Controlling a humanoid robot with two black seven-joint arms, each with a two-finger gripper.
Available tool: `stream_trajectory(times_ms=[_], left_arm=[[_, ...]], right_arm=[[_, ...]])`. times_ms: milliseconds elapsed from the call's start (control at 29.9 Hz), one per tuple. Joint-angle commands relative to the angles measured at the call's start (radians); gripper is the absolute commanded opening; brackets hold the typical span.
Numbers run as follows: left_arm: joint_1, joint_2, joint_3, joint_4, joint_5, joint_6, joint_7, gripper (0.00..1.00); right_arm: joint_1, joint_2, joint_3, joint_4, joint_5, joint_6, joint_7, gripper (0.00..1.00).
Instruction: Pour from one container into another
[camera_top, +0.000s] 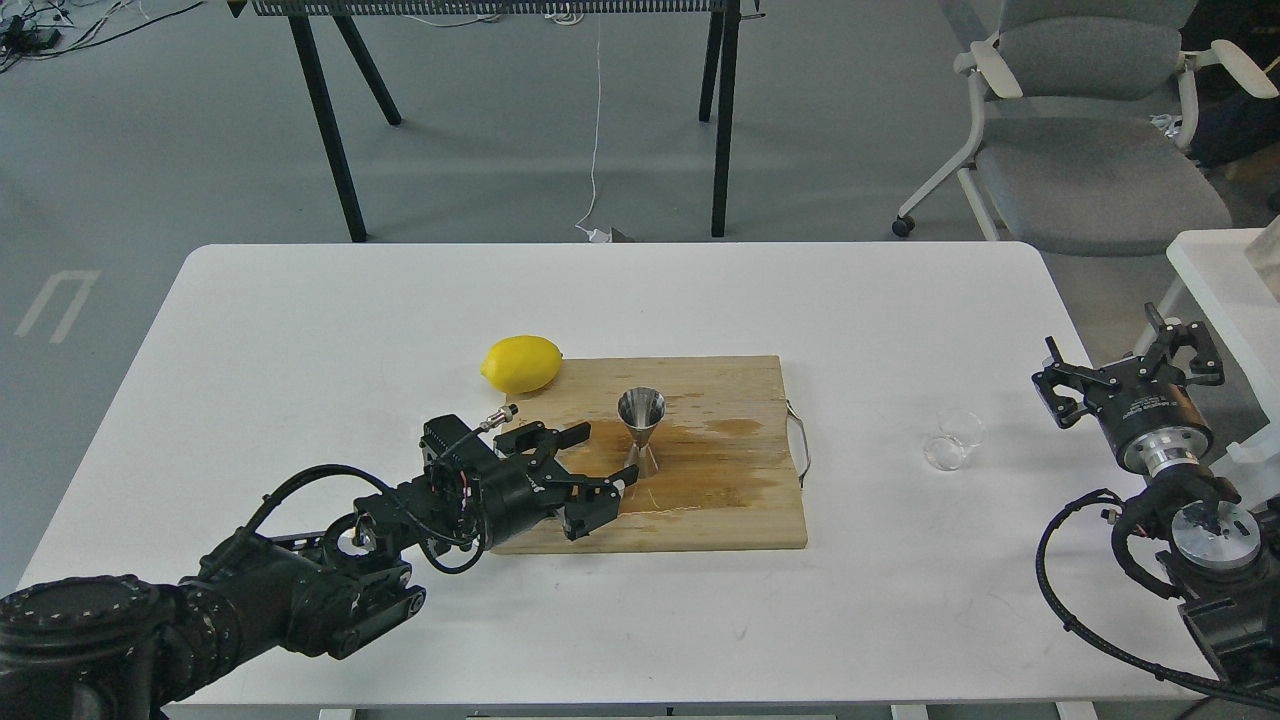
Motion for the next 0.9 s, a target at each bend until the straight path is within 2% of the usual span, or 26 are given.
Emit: stream_trajectory(times_ms=[0,368,502,602,635,702,803,870], left_arm=[[-0.001,0.076,-0.001,-0.040,0.000,0.000,0.000,0.86],[-0.007,0.395,-0.022,-0.334,-0.023,0.000,0.000,0.84],[-0.012,0.537,-0.095,-0.503,-0.165,0.000,0.000,0.84],[-0.015,0.601,-0.178,-0.586,-0.283,0.000,0.000,0.84],[-0.015,0.614,-0.226,-0.600,-0.329,-0.068,0.000,0.85],[-0.015,0.621,-0.328,-0.600,-0.409,-0.290,0.000,0.85],[-0.012,0.619,-0.502,-0.569,-0.541,-0.679,0.000,0.87],[-0.012,0.618,-0.585,-0.539,-0.596,-0.891,0.000,0.87]], right_arm=[[0.000,-0.001,0.001,0.000,0.000,0.000,0.000,1.00],[-0.006,0.001,0.001,0.000,0.000,0.000,0.001,1.00],[-0.005,0.001,0.000,0.009,0.000,0.000,0.000,1.00],[0.000,-0.006,-0.002,0.018,0.000,0.000,0.000,1.00],[0.007,-0.007,-0.002,0.025,0.000,0.000,0.000,1.00],[0.020,-0.016,0.001,0.038,-0.002,0.000,0.000,1.00],[0.064,-0.032,0.014,0.049,-0.002,0.000,0.000,1.00],[0.093,-0.038,0.011,0.051,-0.003,0.000,-0.011,1.00]])
